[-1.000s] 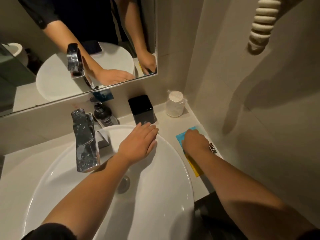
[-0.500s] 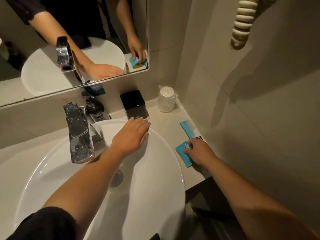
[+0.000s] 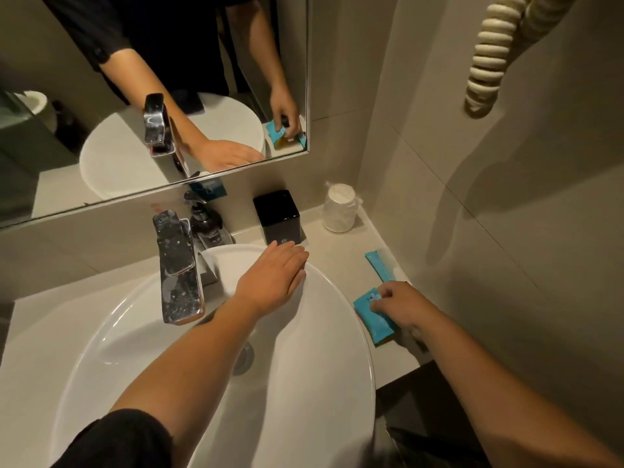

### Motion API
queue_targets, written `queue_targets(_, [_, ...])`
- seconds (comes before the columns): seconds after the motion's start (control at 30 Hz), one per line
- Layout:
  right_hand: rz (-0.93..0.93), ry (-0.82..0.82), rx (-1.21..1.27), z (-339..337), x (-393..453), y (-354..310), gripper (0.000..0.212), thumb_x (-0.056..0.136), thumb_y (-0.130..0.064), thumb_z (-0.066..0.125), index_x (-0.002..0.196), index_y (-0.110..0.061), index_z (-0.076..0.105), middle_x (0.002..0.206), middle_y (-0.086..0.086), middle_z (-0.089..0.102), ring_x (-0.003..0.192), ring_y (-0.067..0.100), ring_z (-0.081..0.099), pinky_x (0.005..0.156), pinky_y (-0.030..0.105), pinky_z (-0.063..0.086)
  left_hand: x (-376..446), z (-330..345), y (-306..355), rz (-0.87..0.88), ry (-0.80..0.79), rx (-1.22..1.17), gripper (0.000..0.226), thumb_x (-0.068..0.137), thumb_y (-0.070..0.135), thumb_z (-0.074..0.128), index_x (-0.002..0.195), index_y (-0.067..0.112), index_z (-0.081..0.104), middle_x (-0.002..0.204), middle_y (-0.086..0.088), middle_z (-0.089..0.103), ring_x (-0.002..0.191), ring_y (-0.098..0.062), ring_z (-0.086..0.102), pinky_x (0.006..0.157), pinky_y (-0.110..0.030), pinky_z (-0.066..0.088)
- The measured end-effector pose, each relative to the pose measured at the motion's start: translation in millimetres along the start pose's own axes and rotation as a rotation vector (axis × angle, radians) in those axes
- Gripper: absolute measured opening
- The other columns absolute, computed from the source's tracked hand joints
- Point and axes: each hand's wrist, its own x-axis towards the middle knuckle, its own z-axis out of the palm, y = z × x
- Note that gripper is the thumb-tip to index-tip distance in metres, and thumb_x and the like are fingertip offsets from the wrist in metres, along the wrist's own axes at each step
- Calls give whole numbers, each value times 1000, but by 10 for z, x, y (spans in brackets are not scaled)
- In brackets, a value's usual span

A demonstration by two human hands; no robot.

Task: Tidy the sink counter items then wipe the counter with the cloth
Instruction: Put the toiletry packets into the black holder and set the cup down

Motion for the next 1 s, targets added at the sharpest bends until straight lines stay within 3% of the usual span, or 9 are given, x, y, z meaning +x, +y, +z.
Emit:
queue_targets(0.07, [-58, 9, 138, -81, -2, -184, 7, 88, -8, 63, 91, -4, 60, 95, 13, 65, 77, 19, 66, 57, 26, 55, -4, -12, 7, 5, 9, 3, 43, 99, 36, 31, 131, 14, 49, 135, -7, 54, 132, -28, 41, 114, -42, 18])
queue_targets(0.17, [-233, 11, 397, -173, 28, -699, 10, 86, -2, 62, 83, -11, 63, 84, 14, 66, 63, 16, 64, 59, 28, 53, -5, -12, 4, 15, 19, 5, 39, 99, 34, 33, 129, 15, 50, 133, -6, 54, 129, -27, 42, 114, -41, 18])
queue_targets(0.3, [-456, 11, 499, -92, 225, -1552, 13, 87, -4, 61, 87, -17, 63, 79, 1, 69, 66, 11, 66, 59, 25, 54, 7, -8, -14, 36, 55, 6, 35, 99, 30, 39, 126, 14, 53, 130, -6, 56, 127, -28, 43, 113, -34, 14])
queue_targets(0.4, [-526, -7, 450, 125, 489, -1962, 13, 87, -9, 62, 96, -18, 62, 91, 2, 68, 78, 15, 67, 65, 29, 54, 9, 5, -18, 46, 64, -3, 36, 98, 29, 39, 127, 13, 52, 130, -6, 56, 127, -27, 42, 113, -36, 16])
queue_targets(0.6, [-543, 31, 255, 527, 965, -2095, 19, 86, -11, 62, 104, -14, 65, 94, 3, 65, 77, 13, 61, 61, 23, 48, 18, -34, -18, 91, 92, 25, 32, 97, 27, 40, 121, 11, 54, 124, -7, 59, 121, -26, 45, 110, -34, 15])
queue_targets(0.7, [-521, 93, 137, 632, 1179, -1984, 8, 85, -19, 66, 92, -20, 68, 105, 3, 61, 93, 21, 61, 78, 33, 55, 26, -30, -22, 88, 95, 34, 31, 98, 27, 39, 121, 13, 55, 125, -6, 59, 122, -27, 46, 109, -34, 16])
queue_targets(0.77, [-511, 157, 80, 665, 1280, -1902, 6, 84, -23, 68, 89, -21, 70, 111, 0, 49, 105, 24, 56, 92, 36, 50, 30, -10, -45, 88, 96, 36, 31, 99, 26, 40, 122, 13, 55, 127, -6, 58, 124, -27, 45, 110, -34, 15])
queue_targets(0.87, [-468, 175, 78, 698, 1351, -1812, 7, 84, -22, 69, 91, -19, 68, 115, 1, 40, 111, 24, 51, 93, 29, 44, 21, 17, -52, 74, 82, 19, 33, 100, 28, 39, 126, 15, 52, 132, -6, 55, 127, -26, 42, 113, -36, 14])
queue_targets(1.0, [-457, 184, 21, 760, 1384, -1807, 17, 83, -26, 70, 99, -23, 70, 119, 4, 44, 113, 24, 51, 101, 39, 46, 12, 48, -60, 66, 75, 16, 34, 100, 29, 38, 129, 15, 51, 134, -5, 54, 129, -26, 40, 114, -38, 15])
